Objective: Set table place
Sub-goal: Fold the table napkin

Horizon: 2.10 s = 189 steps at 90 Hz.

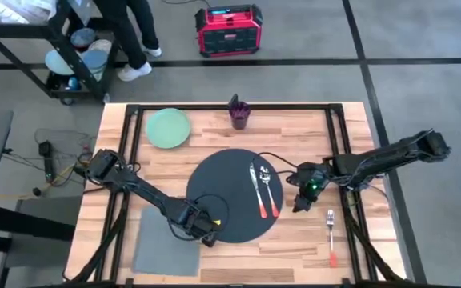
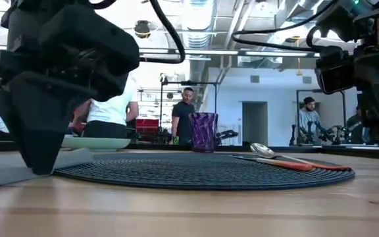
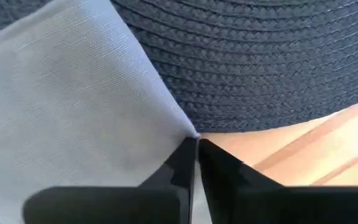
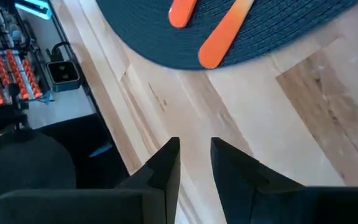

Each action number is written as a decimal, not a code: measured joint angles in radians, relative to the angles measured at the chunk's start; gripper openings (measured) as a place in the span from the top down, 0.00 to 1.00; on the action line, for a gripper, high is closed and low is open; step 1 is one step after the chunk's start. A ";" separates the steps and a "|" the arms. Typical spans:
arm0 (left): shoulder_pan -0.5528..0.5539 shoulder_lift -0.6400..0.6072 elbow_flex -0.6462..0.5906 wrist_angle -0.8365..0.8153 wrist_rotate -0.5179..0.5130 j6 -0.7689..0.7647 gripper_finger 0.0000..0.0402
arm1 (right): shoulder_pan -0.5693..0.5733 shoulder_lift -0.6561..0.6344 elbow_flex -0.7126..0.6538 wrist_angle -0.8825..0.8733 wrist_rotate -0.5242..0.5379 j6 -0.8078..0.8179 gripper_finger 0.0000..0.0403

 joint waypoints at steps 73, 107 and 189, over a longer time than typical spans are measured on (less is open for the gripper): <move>-0.046 -0.034 0.238 -0.470 0.011 0.046 1.00 | 0.000 0.000 0.000 -0.015 -0.002 -0.008 0.81; -0.196 -0.073 0.239 -0.553 0.081 -0.166 1.00 | 0.008 0.000 0.000 -0.063 -0.001 -0.035 0.81; -0.105 -0.079 0.045 0.197 -0.024 -0.104 0.95 | 0.020 0.000 0.000 -0.029 -0.161 -0.087 0.80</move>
